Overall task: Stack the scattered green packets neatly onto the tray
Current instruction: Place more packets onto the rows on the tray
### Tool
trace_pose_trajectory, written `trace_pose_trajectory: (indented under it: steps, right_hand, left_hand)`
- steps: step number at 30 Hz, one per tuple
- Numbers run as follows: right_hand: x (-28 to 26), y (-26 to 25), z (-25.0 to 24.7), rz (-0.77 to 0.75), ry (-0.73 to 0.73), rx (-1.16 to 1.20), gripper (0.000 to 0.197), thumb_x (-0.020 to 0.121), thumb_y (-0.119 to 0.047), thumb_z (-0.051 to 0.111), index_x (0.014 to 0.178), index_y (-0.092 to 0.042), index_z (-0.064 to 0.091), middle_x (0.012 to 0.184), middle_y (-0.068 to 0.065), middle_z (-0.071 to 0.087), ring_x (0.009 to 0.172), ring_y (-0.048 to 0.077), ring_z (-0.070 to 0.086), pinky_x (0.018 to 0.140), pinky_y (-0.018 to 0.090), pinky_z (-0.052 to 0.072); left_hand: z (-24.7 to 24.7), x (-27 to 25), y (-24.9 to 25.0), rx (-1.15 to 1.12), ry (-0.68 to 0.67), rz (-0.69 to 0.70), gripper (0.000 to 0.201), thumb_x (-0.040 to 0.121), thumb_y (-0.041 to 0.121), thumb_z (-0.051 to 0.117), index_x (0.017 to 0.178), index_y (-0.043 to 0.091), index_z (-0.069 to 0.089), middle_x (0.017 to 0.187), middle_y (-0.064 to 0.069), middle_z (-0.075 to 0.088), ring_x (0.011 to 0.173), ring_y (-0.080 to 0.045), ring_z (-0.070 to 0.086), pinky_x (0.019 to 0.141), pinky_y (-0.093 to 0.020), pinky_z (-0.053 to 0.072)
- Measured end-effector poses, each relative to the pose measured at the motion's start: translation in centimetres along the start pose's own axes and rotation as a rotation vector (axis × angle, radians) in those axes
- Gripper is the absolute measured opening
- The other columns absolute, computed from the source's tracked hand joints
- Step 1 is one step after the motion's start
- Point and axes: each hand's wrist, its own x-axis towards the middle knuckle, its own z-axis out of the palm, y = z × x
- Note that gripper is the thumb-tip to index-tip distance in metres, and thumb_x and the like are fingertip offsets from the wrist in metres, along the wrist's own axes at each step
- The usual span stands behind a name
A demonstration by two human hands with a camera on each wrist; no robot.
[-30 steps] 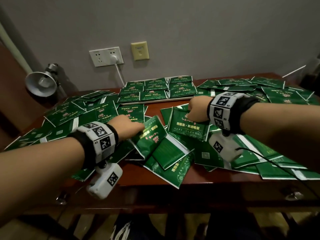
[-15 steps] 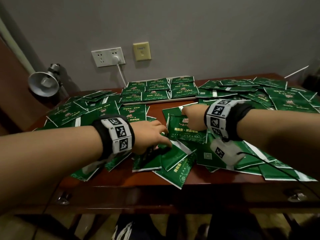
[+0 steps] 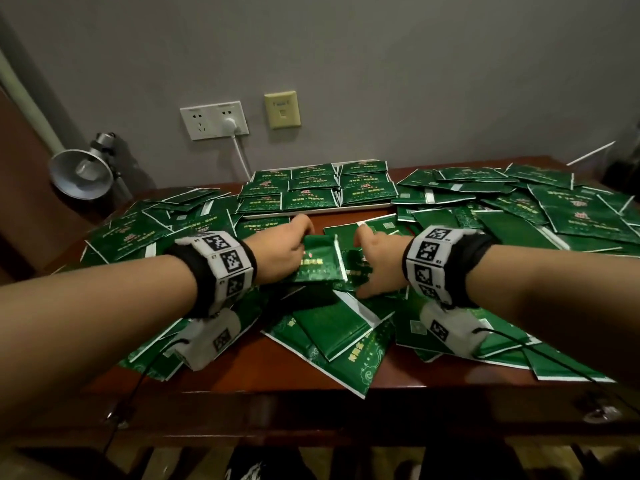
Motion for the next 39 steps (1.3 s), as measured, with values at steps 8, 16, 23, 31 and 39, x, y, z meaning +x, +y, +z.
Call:
trace_pose_trajectory:
  steps: [8, 16, 23, 31, 39]
  right_hand:
    - [1.6, -0.2, -0.5, -0.007, 0.024, -0.201, 0.092, 0.056, -0.060, 0.081, 0.122, -0.019, 0.031, 0.112, 0.007, 0.046, 0.100, 0.025, 0.052, 0.086, 0.043, 0.052]
    - [3.9, 4.3, -6.2, -0.012, 0.123, -0.132, 0.068, 0.070, -0.041, 0.077, 0.122, -0.020, 0.038, 0.108, 0.000, 0.053, 0.082, 0.015, 0.057, 0.057, 0.024, 0.048]
    - [10.8, 10.9, -12.2, 0.155, 0.251, -0.108, 0.067, 0.074, -0.038, 0.078, 0.121, -0.012, 0.037, 0.113, 0.012, 0.059, 0.093, 0.030, 0.057, 0.078, 0.035, 0.047]
    - [21.7, 13.4, -14.2, 0.102, 0.320, -0.075, 0.060, 0.074, -0.025, 0.076, 0.121, -0.009, 0.042, 0.104, 0.012, 0.059, 0.082, 0.026, 0.050, 0.070, 0.032, 0.040]
    - [27.2, 11.8, -11.3, -0.083, 0.204, -0.085, 0.050, 0.076, -0.026, 0.076, 0.119, -0.014, 0.053, 0.112, 0.010, 0.062, 0.089, 0.024, 0.055, 0.073, 0.028, 0.041]
  left_hand:
    - [-1.2, 1.5, -1.7, 0.045, -0.120, -0.100, 0.100, 0.064, 0.054, 0.082, 0.138, 0.018, 0.026, 0.107, 0.003, 0.059, 0.087, -0.015, 0.062, 0.075, -0.033, 0.054]
    - [-2.5, 6.7, -3.1, 0.174, 0.013, -0.034, 0.076, 0.067, 0.049, 0.077, 0.128, 0.019, 0.042, 0.110, 0.001, 0.058, 0.092, -0.019, 0.059, 0.080, -0.041, 0.055]
    - [-1.9, 17.0, -0.3, 0.300, 0.064, 0.073, 0.075, 0.065, 0.056, 0.074, 0.124, 0.019, 0.045, 0.116, -0.009, 0.048, 0.109, -0.029, 0.050, 0.090, -0.044, 0.048]
    - [0.8, 26.8, 0.8, 0.349, 0.022, 0.092, 0.082, 0.065, 0.066, 0.074, 0.122, 0.014, 0.045, 0.122, -0.012, 0.049, 0.113, -0.031, 0.044, 0.088, -0.042, 0.043]
    - [0.6, 26.2, -2.2, 0.284, 0.097, 0.071, 0.093, 0.057, 0.064, 0.080, 0.128, 0.018, 0.042, 0.126, -0.008, 0.039, 0.117, -0.027, 0.036, 0.096, -0.043, 0.043]
